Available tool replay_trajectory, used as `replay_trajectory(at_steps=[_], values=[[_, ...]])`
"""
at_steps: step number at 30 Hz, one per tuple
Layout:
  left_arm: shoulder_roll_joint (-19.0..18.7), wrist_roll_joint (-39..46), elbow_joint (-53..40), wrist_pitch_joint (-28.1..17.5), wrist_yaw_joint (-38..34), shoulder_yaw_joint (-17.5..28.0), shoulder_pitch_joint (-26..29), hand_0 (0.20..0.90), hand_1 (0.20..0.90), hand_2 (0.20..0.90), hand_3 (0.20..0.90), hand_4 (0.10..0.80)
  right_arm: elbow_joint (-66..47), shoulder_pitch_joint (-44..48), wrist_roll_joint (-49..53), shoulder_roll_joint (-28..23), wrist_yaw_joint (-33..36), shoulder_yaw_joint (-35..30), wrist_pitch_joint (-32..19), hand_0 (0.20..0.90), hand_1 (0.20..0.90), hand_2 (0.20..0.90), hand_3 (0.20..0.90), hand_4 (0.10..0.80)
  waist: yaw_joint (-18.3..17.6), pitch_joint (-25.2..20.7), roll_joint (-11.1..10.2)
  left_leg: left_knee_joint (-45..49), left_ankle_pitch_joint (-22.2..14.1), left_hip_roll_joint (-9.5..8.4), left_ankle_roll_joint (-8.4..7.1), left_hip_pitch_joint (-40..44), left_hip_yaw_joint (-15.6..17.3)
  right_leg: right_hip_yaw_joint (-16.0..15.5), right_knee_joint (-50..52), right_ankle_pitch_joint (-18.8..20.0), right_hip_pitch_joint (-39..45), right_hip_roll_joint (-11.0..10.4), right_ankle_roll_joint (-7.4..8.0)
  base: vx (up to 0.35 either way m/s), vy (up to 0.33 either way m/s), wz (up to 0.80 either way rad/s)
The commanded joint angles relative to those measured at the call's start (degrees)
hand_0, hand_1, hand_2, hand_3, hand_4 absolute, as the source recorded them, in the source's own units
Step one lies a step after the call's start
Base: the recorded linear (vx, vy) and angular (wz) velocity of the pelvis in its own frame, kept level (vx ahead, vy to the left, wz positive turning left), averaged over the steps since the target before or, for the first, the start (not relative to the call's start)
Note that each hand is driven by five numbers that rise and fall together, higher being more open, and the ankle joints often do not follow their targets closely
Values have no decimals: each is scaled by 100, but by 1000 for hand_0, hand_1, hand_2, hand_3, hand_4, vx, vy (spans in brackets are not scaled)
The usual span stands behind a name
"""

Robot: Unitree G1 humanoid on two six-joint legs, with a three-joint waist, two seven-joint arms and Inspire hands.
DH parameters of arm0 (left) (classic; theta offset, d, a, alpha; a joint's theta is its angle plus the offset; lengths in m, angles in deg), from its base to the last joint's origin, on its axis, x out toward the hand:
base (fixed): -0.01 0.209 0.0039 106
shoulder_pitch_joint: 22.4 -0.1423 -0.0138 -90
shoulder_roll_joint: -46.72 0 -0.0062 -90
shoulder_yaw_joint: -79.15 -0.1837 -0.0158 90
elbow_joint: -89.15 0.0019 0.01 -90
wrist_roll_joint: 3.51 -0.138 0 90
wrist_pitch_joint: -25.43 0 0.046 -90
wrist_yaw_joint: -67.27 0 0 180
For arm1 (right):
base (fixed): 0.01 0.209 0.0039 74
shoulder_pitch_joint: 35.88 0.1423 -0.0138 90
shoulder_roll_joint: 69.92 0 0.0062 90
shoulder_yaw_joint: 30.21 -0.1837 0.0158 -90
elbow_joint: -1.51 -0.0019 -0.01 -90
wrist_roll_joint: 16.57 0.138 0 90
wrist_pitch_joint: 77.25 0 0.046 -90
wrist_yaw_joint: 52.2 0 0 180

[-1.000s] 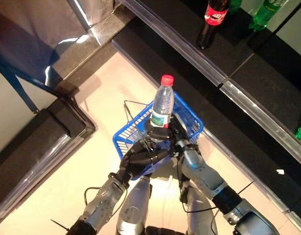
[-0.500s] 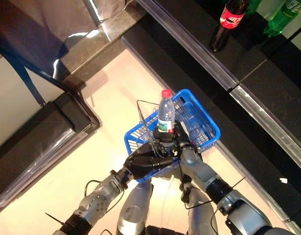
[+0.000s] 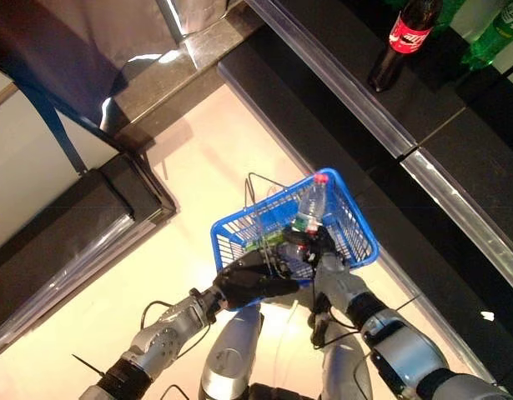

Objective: Pick up the drink and place into the basket.

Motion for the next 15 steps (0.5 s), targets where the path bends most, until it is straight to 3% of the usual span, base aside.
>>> replay_trajectory(at_steps=[1, 4, 7, 11, 15], values=[[640, 999, -2970, -571, 1500, 306, 620, 300, 300, 300, 200, 100, -27, 177, 1132, 162, -847, -161, -86, 300, 300, 300, 200, 100, 188, -139, 294, 228, 401, -211, 194, -381, -436, -28, 0, 167, 501, -144, -138, 0, 0, 0], [588, 1065, -3048, -457, 1501, 366, 597, 300, 300, 300, 200, 100, 200, 244, 1468, 102, -1322, -249, 292, 300, 300, 300, 200, 100, 232, -139, 298, 207, 416, -209, 203, -373, -457, -50, 2, 178, 501, -146, -135, 0, 0, 0], [511, 1116, -3055, -398, 1480, 404, 601, 300, 300, 300, 200, 100, 403, 249, 2429, 62, -1815, -362, 750, 300, 300, 300, 200, 100, 266, -141, 282, 195, 432, -203, 205, -362, -459, -66, -7, 187, 521, -145, -128, 0, 0, 0], [406, 1223, -3091, -388, 1489, 484, 550, 300, 300, 300, 200, 100, 540, 238, 3190, 14, -1785, -582, 1314, 300, 300, 300, 200, 100, 283, -167, 271, 200, 436, -188, 217, -378, -439, -65, 24, 177, 500, -133, -121, 15, -6, 10], [386, 1278, -3099, -345, 1488, 525, 543, 300, 300, 300, 200, 100, 742, 287, 3277, -33, -1721, -746, 1677, 300, 300, 300, 200, 100, 295, -161, 274, 214, 434, -186, 229, -392, -440, -56, 55, 173, 480, -129, -119, 4, -1, 1]])
